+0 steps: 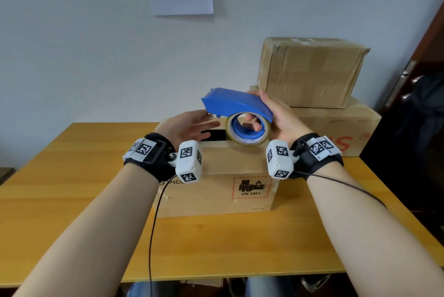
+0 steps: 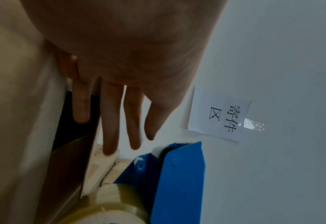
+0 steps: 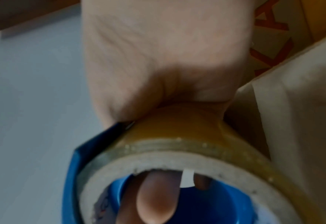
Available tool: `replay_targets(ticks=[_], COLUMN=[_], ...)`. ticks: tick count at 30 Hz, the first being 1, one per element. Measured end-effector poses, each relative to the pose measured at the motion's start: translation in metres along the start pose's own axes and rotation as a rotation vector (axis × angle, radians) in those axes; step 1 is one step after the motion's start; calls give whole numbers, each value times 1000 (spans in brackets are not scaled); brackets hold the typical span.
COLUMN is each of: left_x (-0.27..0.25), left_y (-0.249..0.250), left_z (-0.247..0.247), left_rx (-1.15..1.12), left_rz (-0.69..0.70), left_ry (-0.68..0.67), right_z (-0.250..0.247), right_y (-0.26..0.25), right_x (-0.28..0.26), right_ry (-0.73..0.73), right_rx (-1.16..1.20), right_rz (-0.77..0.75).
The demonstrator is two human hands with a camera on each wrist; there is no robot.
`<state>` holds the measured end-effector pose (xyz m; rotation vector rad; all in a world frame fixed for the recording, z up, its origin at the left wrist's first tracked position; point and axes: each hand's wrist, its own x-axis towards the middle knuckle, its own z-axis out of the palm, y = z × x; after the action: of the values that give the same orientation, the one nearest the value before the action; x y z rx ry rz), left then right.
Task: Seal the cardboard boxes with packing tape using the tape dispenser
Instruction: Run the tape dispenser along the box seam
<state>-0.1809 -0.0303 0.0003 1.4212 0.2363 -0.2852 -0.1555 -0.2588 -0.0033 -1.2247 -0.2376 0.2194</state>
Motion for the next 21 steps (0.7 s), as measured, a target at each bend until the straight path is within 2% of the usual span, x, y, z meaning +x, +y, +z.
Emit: replay_targets(ticks=[9, 21], left_x=[-7, -15], left_y=[5, 11], left_z=[-7, -6], left_rx=[67, 82], left_rz=[-63, -44], left_ry=[21, 3], right_z=[2, 0], right_y=[-6, -11], right_x=[-5, -10], right_ry=[-17, -28], right_rx=[-34, -111], right_rz=[-33, -73])
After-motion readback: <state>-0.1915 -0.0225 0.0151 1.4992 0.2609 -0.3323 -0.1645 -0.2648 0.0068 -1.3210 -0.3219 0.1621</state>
